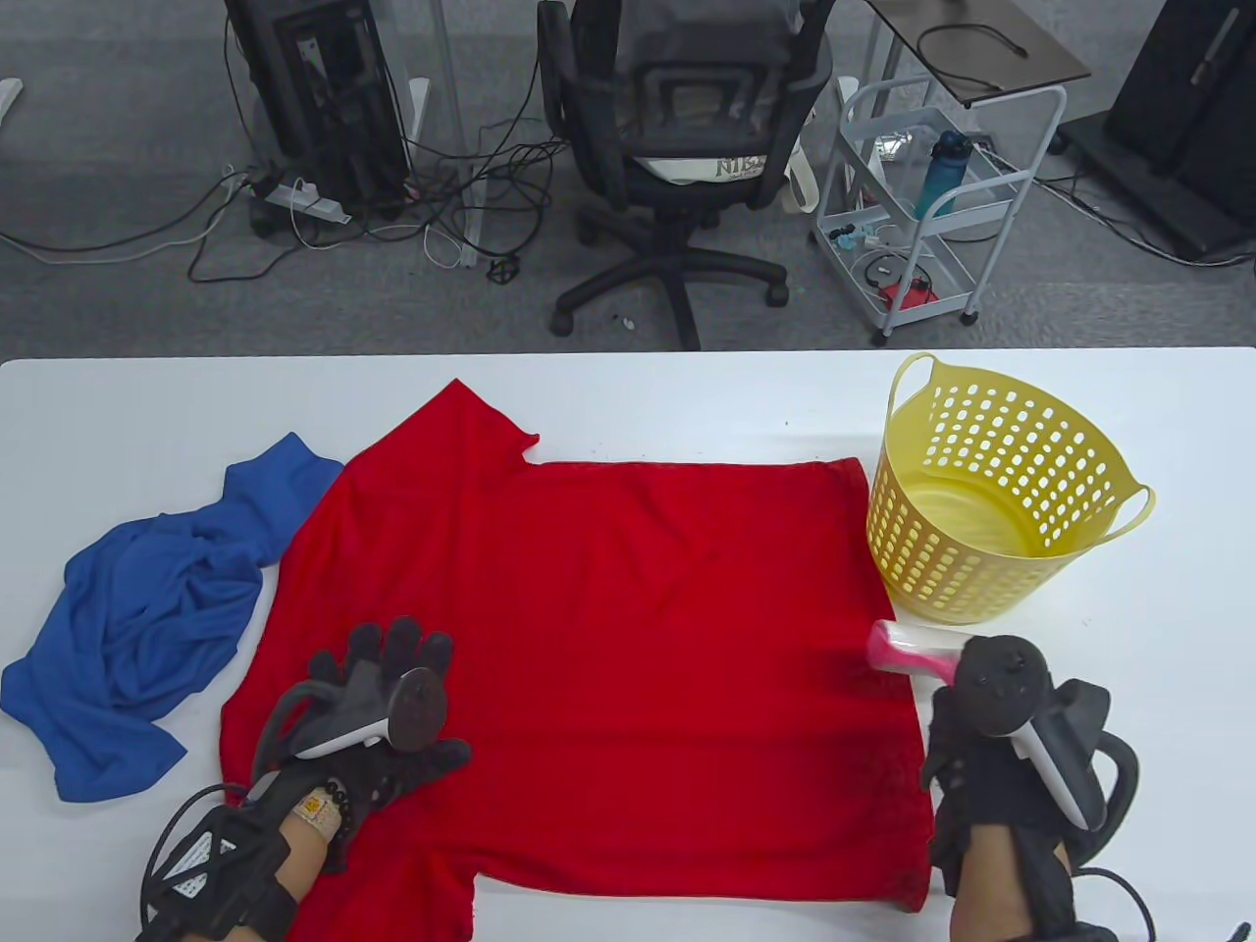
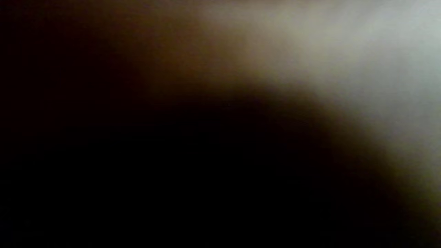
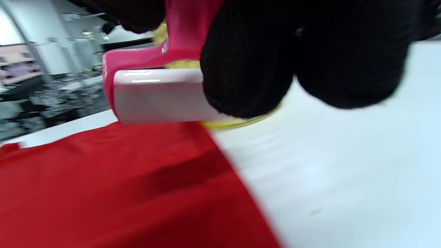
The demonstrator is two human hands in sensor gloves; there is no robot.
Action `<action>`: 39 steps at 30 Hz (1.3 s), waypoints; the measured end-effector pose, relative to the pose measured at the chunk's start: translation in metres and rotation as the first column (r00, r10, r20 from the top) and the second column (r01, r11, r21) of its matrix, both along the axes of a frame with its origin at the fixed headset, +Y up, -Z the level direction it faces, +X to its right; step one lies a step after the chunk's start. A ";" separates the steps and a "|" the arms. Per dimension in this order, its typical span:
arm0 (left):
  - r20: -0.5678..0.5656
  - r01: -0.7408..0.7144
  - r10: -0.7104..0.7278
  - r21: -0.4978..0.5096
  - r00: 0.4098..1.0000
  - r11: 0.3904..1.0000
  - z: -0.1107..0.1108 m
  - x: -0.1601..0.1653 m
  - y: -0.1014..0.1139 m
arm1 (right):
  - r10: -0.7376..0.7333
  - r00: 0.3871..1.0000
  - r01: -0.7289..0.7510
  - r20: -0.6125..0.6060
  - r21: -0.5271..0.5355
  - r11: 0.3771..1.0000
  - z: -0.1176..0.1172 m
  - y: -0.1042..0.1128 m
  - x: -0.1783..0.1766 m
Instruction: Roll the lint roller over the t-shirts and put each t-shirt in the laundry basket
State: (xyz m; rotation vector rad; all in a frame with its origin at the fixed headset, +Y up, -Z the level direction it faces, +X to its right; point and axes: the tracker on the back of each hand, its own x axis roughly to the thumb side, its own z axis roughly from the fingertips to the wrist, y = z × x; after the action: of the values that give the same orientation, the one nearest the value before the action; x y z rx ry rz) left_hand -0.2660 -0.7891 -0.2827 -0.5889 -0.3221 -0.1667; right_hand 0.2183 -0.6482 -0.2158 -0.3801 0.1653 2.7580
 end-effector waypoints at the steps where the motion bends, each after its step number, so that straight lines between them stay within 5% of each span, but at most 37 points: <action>1: -0.006 0.013 -0.013 -0.066 1.000 0.998 -0.001 -0.001 -0.007 | -0.034 0.998 0.033 -0.050 -0.011 0.999 -0.001 -0.002 -0.015; 2: -0.014 0.025 -0.027 -0.136 1.000 0.990 -0.001 -0.003 -0.012 | -0.016 0.995 0.013 -0.095 -0.033 0.999 -0.003 -0.005 -0.028; 9: -0.018 0.002 -0.004 -0.138 1.000 0.990 -0.001 -0.004 -0.013 | 0.164 0.959 -0.208 -0.233 -0.183 0.961 -0.026 -0.047 -0.077; 16: -0.016 0.005 -0.007 -0.142 1.000 0.990 0.000 -0.003 -0.012 | 0.286 0.949 -0.297 -0.133 -0.066 0.953 -0.093 -0.059 -0.102; 22: -0.014 0.005 -0.007 -0.143 1.000 0.990 0.000 -0.002 -0.012 | 0.231 0.973 -0.230 0.006 -0.067 0.971 -0.164 -0.066 -0.120; 27: -0.014 0.006 -0.008 -0.145 1.000 0.989 0.000 -0.002 -0.012 | 0.201 0.977 -0.194 0.067 -0.100 0.976 -0.197 -0.067 -0.126; 34: -0.014 0.004 -0.006 -0.147 1.000 0.989 0.001 -0.002 -0.011 | 0.243 0.969 -0.246 -0.041 -0.116 0.962 -0.173 -0.066 -0.120; 39: -0.014 0.004 -0.006 -0.149 1.000 0.989 0.001 -0.002 -0.011 | 0.260 0.942 -0.306 -0.211 -0.226 0.925 -0.103 -0.051 -0.103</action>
State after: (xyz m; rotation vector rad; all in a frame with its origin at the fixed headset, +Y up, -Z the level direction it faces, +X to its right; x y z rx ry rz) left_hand -0.2681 -0.8004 -0.2820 -0.7384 -0.3212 -0.1439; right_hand 0.1148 -0.6996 -0.3191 -0.2356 0.5581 3.0671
